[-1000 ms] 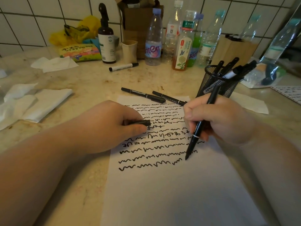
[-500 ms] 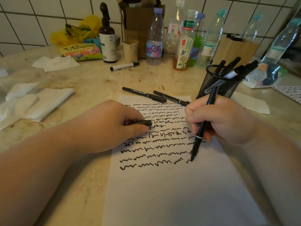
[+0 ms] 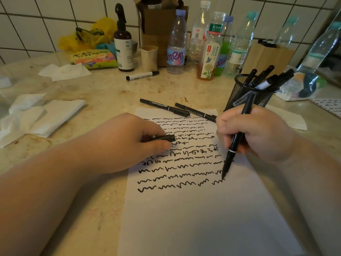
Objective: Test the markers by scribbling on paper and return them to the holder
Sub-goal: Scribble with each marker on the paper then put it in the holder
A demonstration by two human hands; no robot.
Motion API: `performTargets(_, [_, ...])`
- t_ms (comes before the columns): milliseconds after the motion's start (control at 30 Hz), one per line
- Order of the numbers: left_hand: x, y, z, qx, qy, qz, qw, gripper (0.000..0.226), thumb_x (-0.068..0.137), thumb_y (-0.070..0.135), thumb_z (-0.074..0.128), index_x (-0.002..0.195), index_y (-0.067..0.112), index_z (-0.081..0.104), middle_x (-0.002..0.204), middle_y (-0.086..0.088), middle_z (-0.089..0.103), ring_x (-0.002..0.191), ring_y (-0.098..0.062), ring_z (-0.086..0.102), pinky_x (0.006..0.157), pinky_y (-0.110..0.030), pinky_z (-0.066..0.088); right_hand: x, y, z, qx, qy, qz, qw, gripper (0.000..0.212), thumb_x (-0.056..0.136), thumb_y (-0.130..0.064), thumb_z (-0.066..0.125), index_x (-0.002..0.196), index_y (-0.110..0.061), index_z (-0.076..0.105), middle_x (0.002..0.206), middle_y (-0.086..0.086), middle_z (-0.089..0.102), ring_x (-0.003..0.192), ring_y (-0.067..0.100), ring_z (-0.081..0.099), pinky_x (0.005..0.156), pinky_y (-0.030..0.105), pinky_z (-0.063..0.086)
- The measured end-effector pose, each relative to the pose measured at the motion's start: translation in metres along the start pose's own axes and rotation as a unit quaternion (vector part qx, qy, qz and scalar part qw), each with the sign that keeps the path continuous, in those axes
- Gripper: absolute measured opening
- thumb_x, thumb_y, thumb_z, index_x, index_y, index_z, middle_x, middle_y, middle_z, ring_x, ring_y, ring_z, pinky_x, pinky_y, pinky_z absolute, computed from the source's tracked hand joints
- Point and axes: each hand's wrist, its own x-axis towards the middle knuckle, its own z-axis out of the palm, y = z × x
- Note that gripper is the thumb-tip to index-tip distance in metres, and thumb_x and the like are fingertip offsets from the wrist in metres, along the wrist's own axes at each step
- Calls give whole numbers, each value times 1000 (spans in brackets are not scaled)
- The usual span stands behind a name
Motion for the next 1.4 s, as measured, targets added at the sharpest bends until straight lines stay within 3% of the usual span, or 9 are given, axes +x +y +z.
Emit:
performTargets(133, [0,2,0,-8,6,8,1000,29,80,61,53,103,48,66,84,16,70,74,-3,62,71,-33,55,4,4,0,129,29,-36,991,26,84,-22,62,61,-8,60,51,7,41,45,17,32,47,29,20])
performTargets(267, [0,2,0,-5,9,15,1000,30,81,59,52,106,47,64,86,13,70,75,-3,61,71,-33,54,7,6,0,164,27,-53,985,27,78,-40,75,74,-14,70,61,11,53,53,20,46,54,39,24])
performTargets(467, [1,-1,2,-3,13,16,1000,31,81,59,52,106,46,65,83,12,69,72,-4,60,66,-30,54,8,6,2,207,41,-49,976,24,89,-12,53,75,-9,73,62,10,57,59,20,52,57,30,40])
performTargets(700, [2,-1,2,-16,21,21,999,27,82,55,55,106,47,65,87,19,69,79,2,60,67,-23,53,6,4,3,186,50,-29,981,22,84,-10,53,74,-11,73,66,9,59,61,17,55,58,29,42])
performTargets(800, [2,1,1,-11,19,21,1000,24,81,57,55,101,49,65,81,18,68,76,2,58,60,-21,49,6,4,1,155,33,-33,987,7,84,-21,71,80,-16,74,70,6,64,68,21,59,62,32,45])
performTargets(900, [1,5,0,-23,16,13,1000,14,80,57,54,91,52,62,80,25,64,70,4,57,53,-18,41,4,2,4,100,11,-38,994,17,75,-32,82,86,-21,75,79,5,72,76,23,67,67,28,54])
performTargets(1000, [2,6,1,-16,13,5,1000,23,80,57,53,97,48,65,77,23,65,67,3,58,55,-19,44,3,-1,10,49,29,-32,998,19,73,-29,75,87,-17,74,81,6,76,75,19,72,68,26,58])
performTargets(1133, [1,2,0,60,1,29,998,47,77,64,39,107,38,65,86,12,67,76,-4,60,71,-32,53,5,-1,20,21,32,-28,999,20,74,-25,72,89,-13,73,79,5,78,70,15,73,65,24,57])
performTargets(1400, [-2,5,-1,-21,-8,35,999,44,71,65,43,94,38,67,78,13,65,71,-5,59,60,-25,49,3,-3,14,64,15,-29,997,19,75,-25,72,87,-11,73,77,10,76,68,22,71,63,26,57])
